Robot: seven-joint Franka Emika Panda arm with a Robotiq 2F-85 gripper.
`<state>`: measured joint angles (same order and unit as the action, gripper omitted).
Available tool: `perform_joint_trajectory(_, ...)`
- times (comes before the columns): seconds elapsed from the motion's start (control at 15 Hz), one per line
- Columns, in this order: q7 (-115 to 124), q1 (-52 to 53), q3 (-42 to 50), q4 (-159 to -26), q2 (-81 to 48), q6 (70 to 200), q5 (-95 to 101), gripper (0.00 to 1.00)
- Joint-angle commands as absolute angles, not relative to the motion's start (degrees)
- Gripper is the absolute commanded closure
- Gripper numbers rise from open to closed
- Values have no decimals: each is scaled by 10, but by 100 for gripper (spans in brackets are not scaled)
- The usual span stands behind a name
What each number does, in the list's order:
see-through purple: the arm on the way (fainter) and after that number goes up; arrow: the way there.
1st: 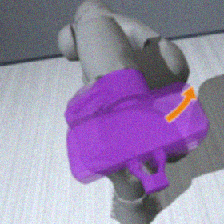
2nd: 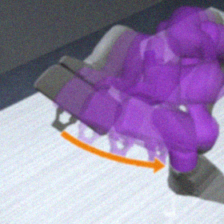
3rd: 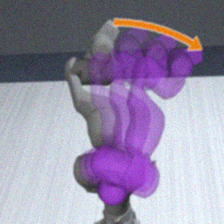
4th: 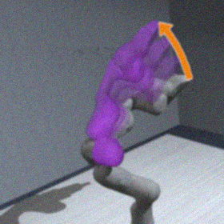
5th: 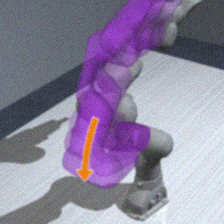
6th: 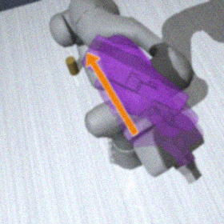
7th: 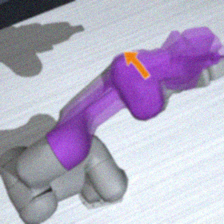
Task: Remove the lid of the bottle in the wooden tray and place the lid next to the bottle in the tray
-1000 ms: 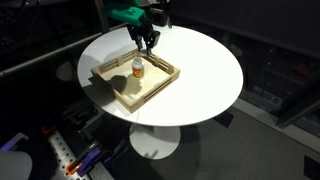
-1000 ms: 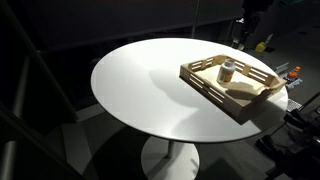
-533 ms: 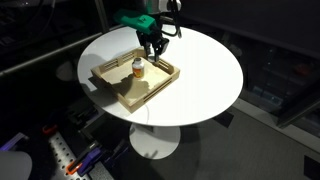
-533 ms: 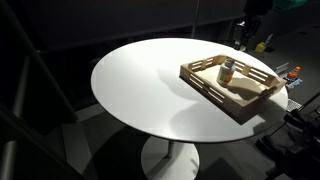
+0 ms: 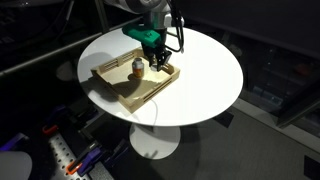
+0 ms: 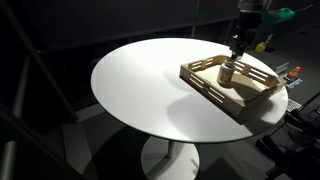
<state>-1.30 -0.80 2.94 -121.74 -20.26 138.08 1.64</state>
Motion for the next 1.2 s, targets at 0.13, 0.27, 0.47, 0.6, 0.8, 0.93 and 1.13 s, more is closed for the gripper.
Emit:
perform_joint_trajectory(0.13,-4,-9,23,-1207,-224,1373,15,61)
perform_joint_trajectory(0.27,-4,-8,21,-1209,-227,1372,14,63)
perform_joint_trajectory(0.47,-8,-8,15,-1212,-228,1373,11,64)
perform_joint_trajectory(0.6,-10,-7,11,-1212,-229,1373,10,64)
perform_joint_trajectory(0.8,-12,-5,4,-1214,-227,1373,8,64)
perform_joint_trajectory(0.93,-12,-4,0,-1216,-227,1373,7,65)
perform_joint_trajectory(1.13,-14,-2,-5,-1216,-227,1372,6,67)
